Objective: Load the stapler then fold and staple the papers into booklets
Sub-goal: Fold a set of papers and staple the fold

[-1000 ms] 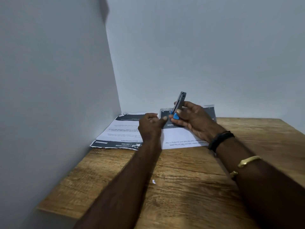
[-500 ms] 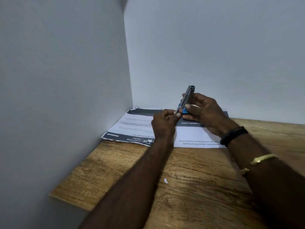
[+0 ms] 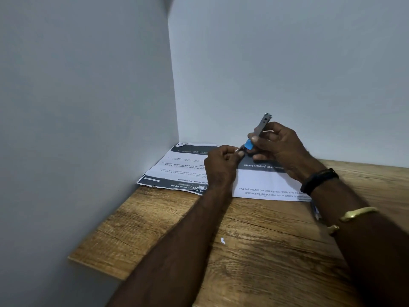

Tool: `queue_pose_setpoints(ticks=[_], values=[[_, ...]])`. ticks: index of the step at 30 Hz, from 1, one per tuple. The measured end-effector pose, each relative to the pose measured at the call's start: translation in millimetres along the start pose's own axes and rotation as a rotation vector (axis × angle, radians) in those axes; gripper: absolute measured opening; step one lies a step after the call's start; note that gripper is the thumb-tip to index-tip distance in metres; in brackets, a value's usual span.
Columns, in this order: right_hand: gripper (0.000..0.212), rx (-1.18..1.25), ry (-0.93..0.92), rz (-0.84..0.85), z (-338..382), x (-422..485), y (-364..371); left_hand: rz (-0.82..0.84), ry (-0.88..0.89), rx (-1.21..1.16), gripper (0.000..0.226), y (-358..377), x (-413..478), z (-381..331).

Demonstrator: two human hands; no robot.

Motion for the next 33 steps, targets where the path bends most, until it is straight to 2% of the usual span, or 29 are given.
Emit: queue_pose_setpoints(ticks=[6,15,20,24,27,31,33], values=[[0.024,-0.039,-0.010,-0.156,-4,4,-6,0.014,0.029,0.032,0.015,0,-1,-1],[0.006,-0.028,0.148,-0.237,-15,5,-8,0.020,0.009,0.062,0.014,1,-4,3],[0.013,0.197,0.292,-0.166,-18,2,2,0.030,-0.003,0.077,0.010,0,-6,1],[0.017,0.281,0.279,-0.083,-16,2,7,0.050,-0.017,0.076,0.008,0,-8,0],[0.022,0.224,0.211,-0.024,-14,3,6,0.052,0.016,0.107,0.006,-1,-8,-3],[0.036,0.007,0.073,-0.007,-8,3,0,0.009,-0.001,0.120,0.005,-5,-5,-1],[0.037,-0.001,0.043,-0.003,-7,2,-1,0.001,-0.019,0.114,0.008,-5,-3,1]])
Point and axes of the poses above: each hand's wrist, its own x-axis towards the middle knuckle, its own y-axis out of the palm, z = x × y, the point moved 9 cm from there along x, towards the middle knuckle, and after that the axes turned 12 degrees about -z, right-handed, at the moved point
